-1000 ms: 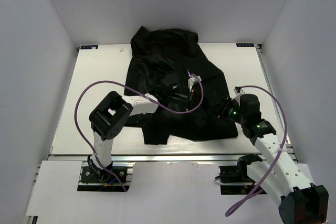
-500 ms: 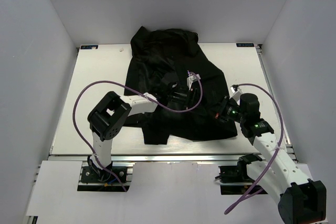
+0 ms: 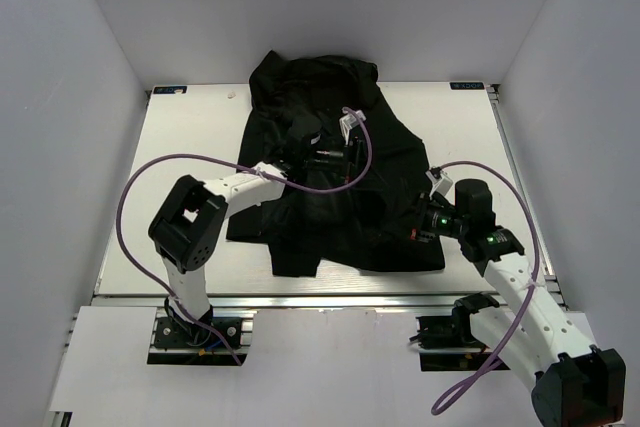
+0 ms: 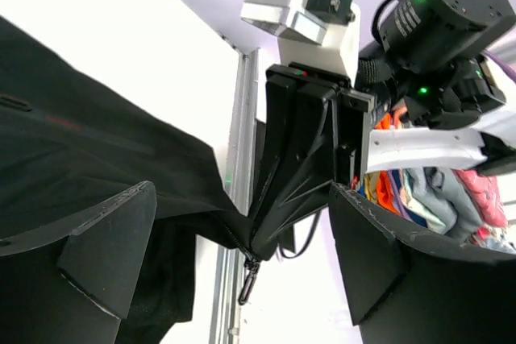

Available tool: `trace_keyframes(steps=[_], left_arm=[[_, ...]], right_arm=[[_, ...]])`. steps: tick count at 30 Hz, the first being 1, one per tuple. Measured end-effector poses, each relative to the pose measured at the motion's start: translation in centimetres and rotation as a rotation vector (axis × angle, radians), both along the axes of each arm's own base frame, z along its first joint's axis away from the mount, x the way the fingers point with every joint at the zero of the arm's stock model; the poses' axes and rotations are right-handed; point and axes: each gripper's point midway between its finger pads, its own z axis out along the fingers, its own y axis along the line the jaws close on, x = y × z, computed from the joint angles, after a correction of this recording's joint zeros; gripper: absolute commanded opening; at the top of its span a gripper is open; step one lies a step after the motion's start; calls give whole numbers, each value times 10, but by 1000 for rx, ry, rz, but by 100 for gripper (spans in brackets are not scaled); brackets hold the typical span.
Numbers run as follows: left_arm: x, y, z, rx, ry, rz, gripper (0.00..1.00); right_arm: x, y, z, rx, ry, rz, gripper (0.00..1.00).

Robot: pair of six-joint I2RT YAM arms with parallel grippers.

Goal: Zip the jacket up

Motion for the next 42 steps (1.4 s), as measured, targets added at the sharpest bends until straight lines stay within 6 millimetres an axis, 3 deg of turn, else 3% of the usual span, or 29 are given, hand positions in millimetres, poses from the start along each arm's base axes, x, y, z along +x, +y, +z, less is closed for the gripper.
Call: trace_keyframes(steps=[6,13,23,31,34,35,37,38,42], left_arm=[[-12,-4,0,-42,4,-79,94],[-30,1,-14,-30,47,-138,87],[-41,4,-19,-22,85,-181,85],[-46,-13,-36,-5,123,-223,70],[-47,-14,-38,-1,138,-228,55],[-47,-14,-36,-6,134,-233,38],[-49,-15,-30,-18,127,-248,19],[-50,-16,-27,-27,120,-255,2],[-47,-15,-22,-44,121,-251,0]], right_arm=[[2,0,11,6,-32,-1,0],[7,-3,17,10,-46,-17,0],[6,-1,23,32,-59,3,0],[5,3,29,51,-83,32,0],[6,2,29,42,-89,31,0],[6,1,29,39,-93,31,0],[8,-1,28,26,-94,18,0],[8,-2,27,23,-94,15,0],[9,-1,31,34,-110,20,0]])
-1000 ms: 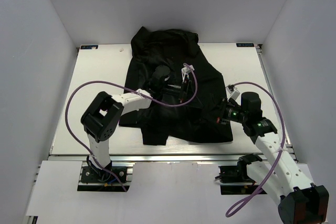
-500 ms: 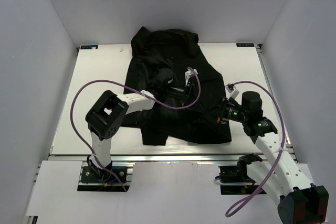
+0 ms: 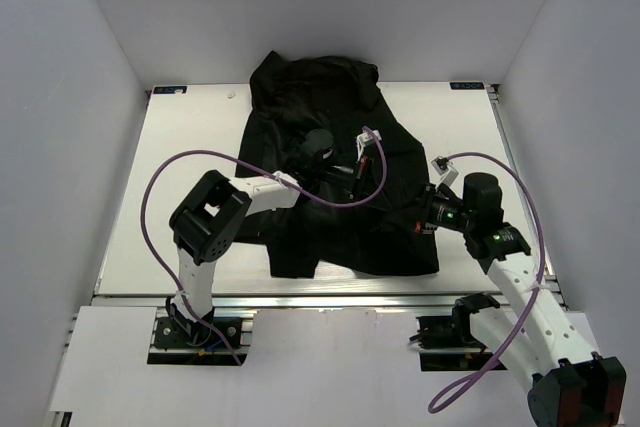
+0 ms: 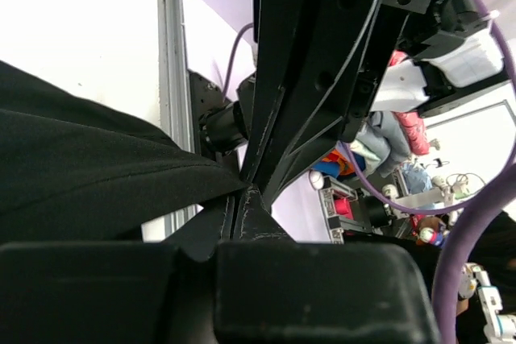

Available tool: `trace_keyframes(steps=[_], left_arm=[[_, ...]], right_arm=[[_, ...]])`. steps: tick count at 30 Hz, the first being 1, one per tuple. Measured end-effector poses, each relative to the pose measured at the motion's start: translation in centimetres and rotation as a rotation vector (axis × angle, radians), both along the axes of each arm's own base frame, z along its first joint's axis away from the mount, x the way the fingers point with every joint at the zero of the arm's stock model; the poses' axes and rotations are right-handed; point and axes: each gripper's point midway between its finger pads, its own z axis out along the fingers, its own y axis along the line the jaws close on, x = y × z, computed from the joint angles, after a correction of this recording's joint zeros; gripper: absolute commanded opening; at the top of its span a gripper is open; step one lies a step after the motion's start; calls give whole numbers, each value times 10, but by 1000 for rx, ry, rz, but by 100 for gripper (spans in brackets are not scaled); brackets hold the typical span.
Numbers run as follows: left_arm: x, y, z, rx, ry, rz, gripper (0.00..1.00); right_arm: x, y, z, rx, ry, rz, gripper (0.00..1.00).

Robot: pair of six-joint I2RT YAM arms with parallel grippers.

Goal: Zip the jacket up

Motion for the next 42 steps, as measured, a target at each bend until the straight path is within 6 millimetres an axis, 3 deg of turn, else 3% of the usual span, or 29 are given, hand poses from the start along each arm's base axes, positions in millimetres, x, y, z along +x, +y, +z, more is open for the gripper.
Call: trace_keyframes(steps=[5,9,11,17,24,32,42], left_arm=[[-1,2,9,-39,13,4,0],[0,1,9,-50,38,21,0],[2,-1,8,-45,56,40,0],[4,-8,5,-32,73,83,0],[5,-12,0,-12,69,107,0],[4,-13,-2,-4,61,107,0],[4,-11,-3,13,16,112,0]], right_arm=[[1,1,6,13,-27,5,0],[2,0,6,10,-20,-14,33],[3,-2,3,1,-4,-31,42],[3,-4,-3,-11,28,-51,44],[2,-4,-7,-13,52,-57,29],[-3,-3,-9,1,67,-53,39],[-7,-4,-6,9,60,-52,34]])
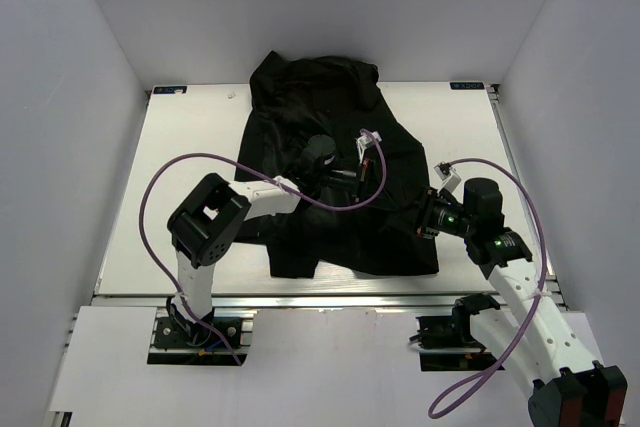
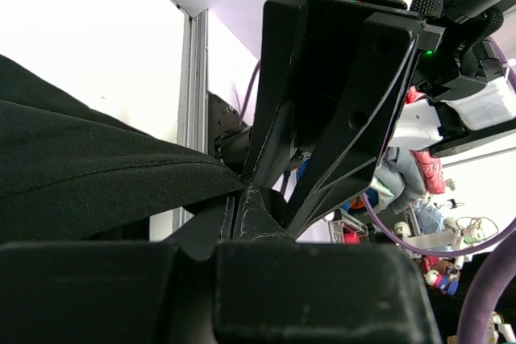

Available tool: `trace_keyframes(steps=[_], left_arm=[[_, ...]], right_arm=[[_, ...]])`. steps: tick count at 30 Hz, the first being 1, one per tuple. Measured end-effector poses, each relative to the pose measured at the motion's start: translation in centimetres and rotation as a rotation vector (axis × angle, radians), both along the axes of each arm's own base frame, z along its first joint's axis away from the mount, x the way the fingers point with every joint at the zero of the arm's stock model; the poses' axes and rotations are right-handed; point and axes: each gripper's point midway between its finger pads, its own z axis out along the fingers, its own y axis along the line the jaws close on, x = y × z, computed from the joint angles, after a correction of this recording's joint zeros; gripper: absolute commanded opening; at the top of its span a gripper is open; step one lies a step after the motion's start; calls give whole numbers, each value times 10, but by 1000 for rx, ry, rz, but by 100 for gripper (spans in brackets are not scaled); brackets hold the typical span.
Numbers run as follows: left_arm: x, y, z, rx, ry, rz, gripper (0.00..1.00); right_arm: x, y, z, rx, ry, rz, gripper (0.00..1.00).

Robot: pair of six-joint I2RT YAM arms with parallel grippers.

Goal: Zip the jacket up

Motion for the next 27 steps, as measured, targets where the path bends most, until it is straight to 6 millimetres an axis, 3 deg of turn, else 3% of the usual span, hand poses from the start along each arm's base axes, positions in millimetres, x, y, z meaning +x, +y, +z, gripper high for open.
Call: trace_keyframes(steps=[5,9,12,18,23,27], left_arm=[[0,0,-2,8,-9,-1,0],[-1,0,-5,17,-15,-4,0],[0,0,-6,29,-24,2,0],[1,0,-8,43,-38,7,0],[2,0,-9,52,-41,9,0],[2,0,-10,55,-47,9,0]], right_arm=[[-1,0,-1,4,11,-4,35],[-3,-1,-2,5,23,-11,27],[-4,-1,-3,3,33,-15,34],[-4,-1,-4,3,32,-13,33],[-6,0,-3,11,35,3,41],[-7,1,-2,14,36,9,41]])
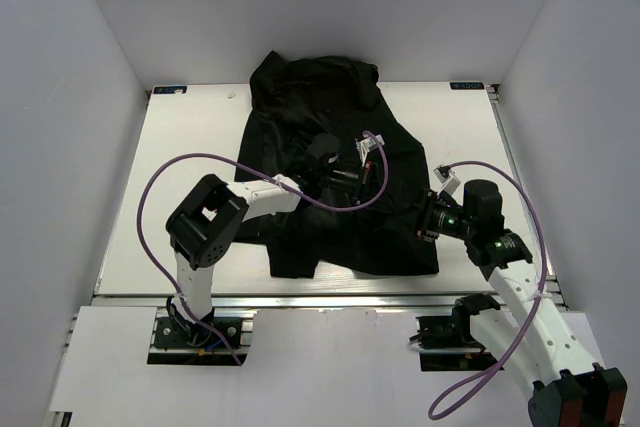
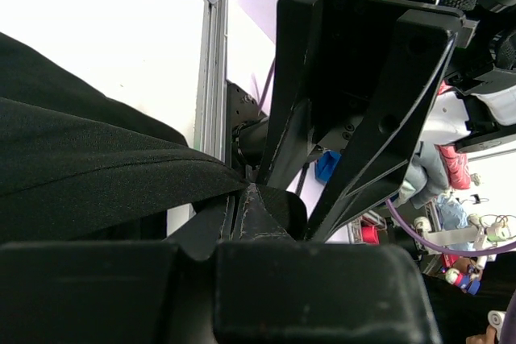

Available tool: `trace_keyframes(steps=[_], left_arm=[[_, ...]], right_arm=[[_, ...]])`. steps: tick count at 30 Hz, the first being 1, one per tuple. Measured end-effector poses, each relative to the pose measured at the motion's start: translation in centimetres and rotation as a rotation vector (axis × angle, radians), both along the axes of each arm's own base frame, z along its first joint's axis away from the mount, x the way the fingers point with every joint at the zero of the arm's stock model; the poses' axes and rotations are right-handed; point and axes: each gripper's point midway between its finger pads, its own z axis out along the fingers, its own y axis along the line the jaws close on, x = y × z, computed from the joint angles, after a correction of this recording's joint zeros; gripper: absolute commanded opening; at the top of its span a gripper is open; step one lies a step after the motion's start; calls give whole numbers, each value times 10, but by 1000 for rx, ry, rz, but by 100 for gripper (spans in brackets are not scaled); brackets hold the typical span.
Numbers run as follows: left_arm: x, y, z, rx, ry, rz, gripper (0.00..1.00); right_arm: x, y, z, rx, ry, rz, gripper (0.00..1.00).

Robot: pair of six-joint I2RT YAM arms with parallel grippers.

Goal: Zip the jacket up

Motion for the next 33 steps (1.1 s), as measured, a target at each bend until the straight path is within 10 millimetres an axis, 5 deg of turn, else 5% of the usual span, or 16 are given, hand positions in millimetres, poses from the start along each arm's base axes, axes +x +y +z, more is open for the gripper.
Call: trace_keyframes(steps=[7,13,19,23,25,28,33], left_arm=[[0,0,0,3,-5,0,0],[0,1,2,-1,-13,0,0],[0,1,3,2,-14,4,0],[2,1,2,21,-24,13,67],[5,3,0,45,-22,31,89],[11,15,0,96,-10,86,98],[40,80,8,254,0,353,98]], right_arm=[[0,0,-2,0,10,1,34],[2,-2,-4,-10,14,-23,0],[3,-2,-4,-7,15,-29,0],[4,-2,-4,-10,7,-27,0],[4,-2,-5,-15,5,-25,0],[8,-3,-13,-39,23,-25,0],[16,-5,-29,-92,56,-22,0]])
